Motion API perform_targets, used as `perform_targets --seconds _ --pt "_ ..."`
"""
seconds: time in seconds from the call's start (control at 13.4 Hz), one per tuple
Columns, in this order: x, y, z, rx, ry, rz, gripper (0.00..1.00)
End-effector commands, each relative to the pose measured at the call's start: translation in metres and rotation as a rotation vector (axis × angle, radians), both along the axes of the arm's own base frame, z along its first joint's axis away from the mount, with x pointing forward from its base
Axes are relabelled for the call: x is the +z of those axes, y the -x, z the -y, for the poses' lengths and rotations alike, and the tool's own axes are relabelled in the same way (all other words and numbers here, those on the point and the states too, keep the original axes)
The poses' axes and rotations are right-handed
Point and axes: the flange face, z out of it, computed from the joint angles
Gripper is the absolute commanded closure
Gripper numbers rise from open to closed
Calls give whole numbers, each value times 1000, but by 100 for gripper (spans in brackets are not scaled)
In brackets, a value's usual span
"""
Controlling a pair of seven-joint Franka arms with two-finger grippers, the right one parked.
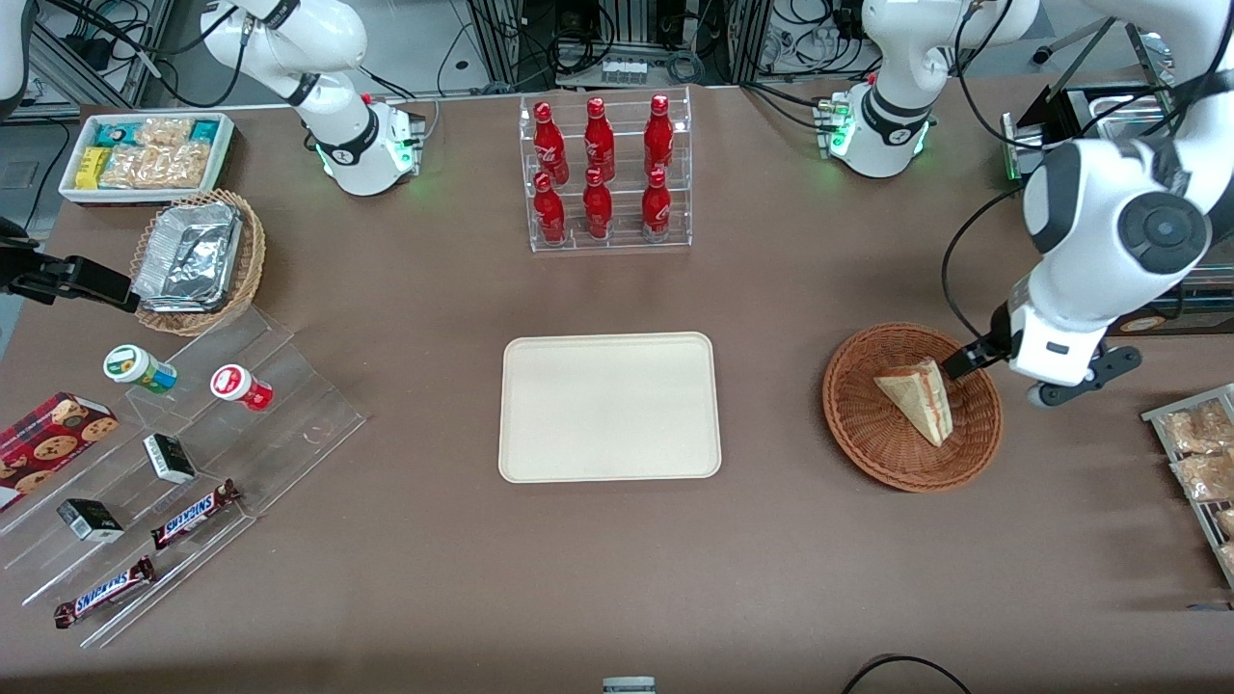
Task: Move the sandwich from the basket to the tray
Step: 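Lower the left gripper and close it on the wrapped sandwich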
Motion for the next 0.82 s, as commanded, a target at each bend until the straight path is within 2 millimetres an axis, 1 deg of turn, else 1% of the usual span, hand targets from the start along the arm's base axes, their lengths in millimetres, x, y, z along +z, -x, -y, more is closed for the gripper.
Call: perform_targets --seconds 0.0,0.15,0.22,0.45,0.52,0.67,0.75 --pt "-25 3 5 35 17 12 0" --pt "-46 2 5 91 16 12 0" --pt "-53 2 4 110 17 20 0" --pt "-74 10 3 118 22 35 0" --pt "-84 12 2 123 24 41 0" --pt "-98 12 1 156 27 58 0" --pt "-101 12 1 166 26 54 0"
